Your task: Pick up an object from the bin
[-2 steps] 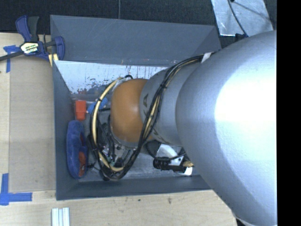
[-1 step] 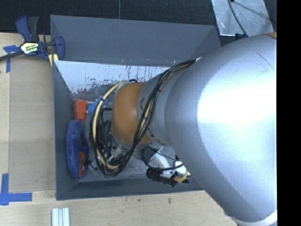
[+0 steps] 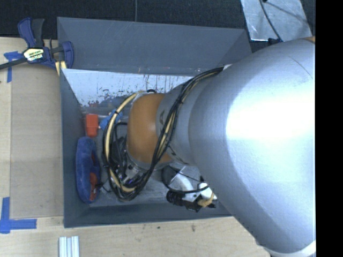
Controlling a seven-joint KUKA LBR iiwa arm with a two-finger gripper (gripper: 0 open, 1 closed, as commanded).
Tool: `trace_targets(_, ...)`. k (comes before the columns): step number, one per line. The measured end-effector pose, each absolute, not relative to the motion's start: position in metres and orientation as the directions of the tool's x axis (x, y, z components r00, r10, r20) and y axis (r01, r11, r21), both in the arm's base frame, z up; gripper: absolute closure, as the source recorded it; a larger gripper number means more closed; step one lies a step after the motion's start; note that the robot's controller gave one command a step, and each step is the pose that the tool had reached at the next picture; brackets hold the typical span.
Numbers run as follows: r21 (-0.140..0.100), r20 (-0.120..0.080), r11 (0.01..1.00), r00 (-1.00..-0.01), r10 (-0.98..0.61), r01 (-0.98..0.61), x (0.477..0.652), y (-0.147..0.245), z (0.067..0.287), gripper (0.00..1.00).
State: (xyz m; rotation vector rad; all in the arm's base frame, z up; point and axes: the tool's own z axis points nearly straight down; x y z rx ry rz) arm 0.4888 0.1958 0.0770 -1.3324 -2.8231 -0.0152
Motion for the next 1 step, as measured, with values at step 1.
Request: trace_targets(1,0.000,0.028,0.637,-0.636,0.771,0.771,0.4882,0.1983,0.0779,1.00)
